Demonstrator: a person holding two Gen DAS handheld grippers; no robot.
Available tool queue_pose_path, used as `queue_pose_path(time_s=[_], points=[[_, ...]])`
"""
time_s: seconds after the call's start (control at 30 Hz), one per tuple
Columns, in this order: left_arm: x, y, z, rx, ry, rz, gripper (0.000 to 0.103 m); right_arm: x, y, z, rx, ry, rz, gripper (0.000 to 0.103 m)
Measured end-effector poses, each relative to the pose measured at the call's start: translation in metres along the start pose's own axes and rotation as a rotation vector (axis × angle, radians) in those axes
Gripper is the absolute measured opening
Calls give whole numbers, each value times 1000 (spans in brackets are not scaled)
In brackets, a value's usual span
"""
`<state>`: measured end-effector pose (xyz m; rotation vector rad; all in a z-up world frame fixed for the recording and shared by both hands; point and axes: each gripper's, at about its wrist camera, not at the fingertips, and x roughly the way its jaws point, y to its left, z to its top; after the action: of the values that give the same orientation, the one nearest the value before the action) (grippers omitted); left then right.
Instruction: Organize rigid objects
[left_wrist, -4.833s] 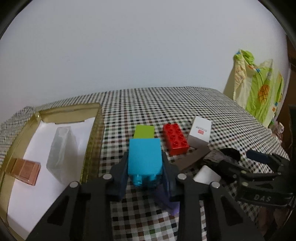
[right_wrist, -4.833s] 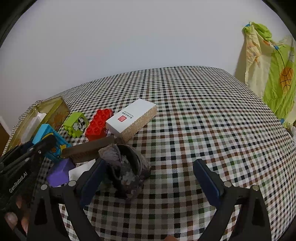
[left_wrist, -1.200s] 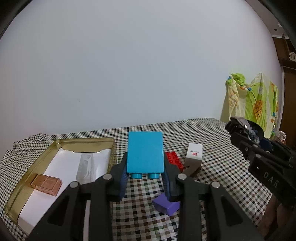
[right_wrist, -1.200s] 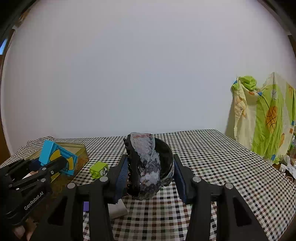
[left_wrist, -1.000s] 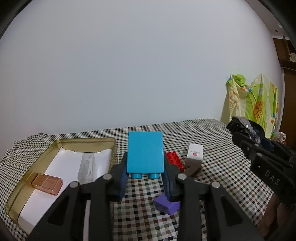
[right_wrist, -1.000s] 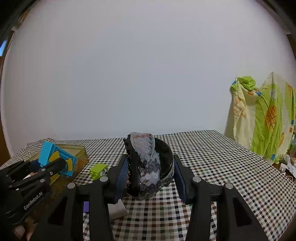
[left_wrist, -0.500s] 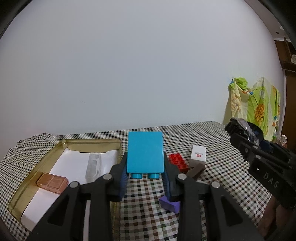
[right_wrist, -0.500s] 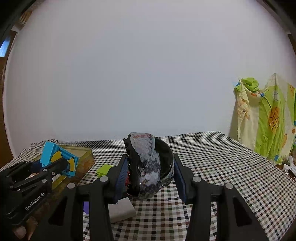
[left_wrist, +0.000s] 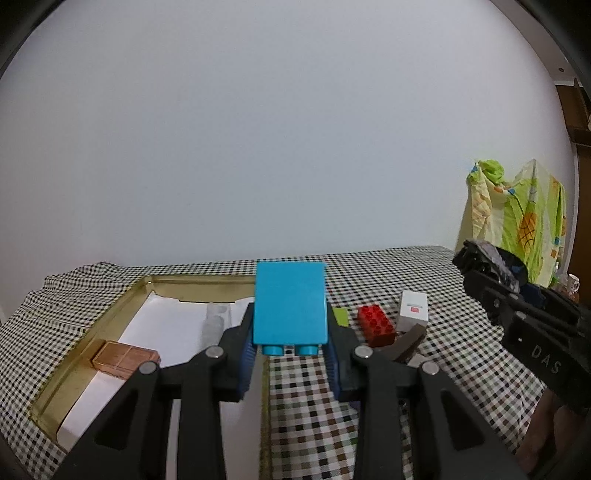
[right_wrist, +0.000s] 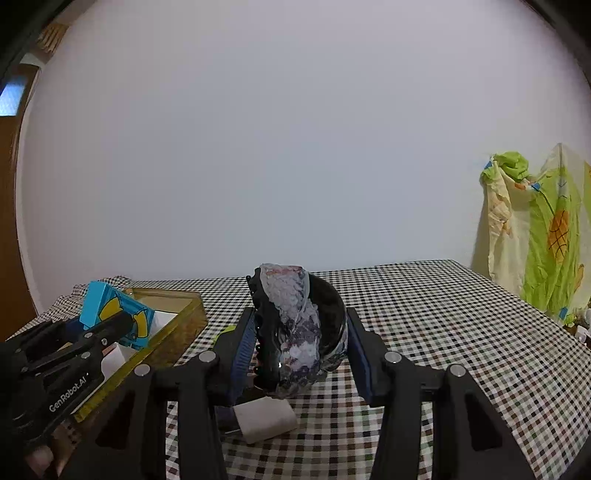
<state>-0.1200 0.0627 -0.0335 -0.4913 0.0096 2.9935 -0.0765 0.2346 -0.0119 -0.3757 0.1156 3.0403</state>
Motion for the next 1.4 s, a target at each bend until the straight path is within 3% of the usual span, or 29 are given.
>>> queue_pose_path(time_s=[0.83, 1.4], points=[[-9, 29, -2, -27, -9, 57, 30, 7, 55, -2, -75, 14, 90, 49], [-15, 52, -4, -46, -15, 92, 30, 26, 64, 1, -102, 28, 141, 49]])
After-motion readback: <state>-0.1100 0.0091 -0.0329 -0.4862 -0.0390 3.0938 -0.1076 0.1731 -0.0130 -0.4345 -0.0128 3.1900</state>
